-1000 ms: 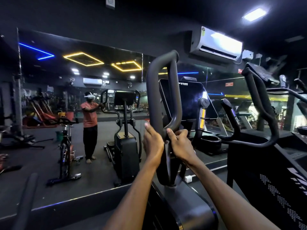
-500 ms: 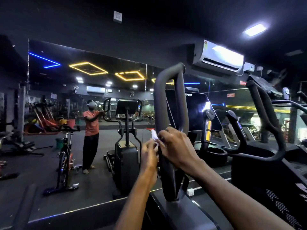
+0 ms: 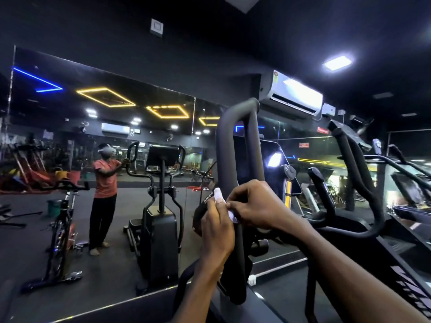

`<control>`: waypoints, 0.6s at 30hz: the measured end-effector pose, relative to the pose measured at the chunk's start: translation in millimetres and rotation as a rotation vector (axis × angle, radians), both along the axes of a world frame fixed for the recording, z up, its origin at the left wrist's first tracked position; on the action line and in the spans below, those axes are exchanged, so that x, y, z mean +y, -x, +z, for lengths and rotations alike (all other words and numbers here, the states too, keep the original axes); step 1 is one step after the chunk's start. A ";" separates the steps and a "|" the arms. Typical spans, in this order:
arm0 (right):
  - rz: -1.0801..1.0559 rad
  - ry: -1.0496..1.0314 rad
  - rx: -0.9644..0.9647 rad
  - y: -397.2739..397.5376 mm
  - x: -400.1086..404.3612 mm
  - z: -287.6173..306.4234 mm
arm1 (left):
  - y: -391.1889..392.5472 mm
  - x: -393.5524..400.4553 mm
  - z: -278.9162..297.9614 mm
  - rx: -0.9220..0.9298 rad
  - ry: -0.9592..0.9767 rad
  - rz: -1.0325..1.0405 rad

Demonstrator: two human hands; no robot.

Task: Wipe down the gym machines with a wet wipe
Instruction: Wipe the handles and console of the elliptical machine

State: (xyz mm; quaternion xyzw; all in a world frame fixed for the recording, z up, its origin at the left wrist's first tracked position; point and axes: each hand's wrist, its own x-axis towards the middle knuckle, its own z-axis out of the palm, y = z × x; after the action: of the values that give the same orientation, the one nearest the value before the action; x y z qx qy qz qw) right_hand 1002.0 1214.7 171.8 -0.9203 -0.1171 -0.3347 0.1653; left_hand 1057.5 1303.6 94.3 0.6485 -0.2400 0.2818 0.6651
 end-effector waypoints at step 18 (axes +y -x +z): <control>-0.372 -0.087 -0.422 -49.1 -39.6 10.4 | 8.7 -4.4 7.2 0.326 0.146 -0.217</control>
State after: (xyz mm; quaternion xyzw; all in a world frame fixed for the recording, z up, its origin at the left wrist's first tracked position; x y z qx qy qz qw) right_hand 1051.1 1175.1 182.2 -0.8279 0.0365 -0.5483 0.1123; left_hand 1048.7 1299.1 101.5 0.6060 -0.1765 0.1167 0.7668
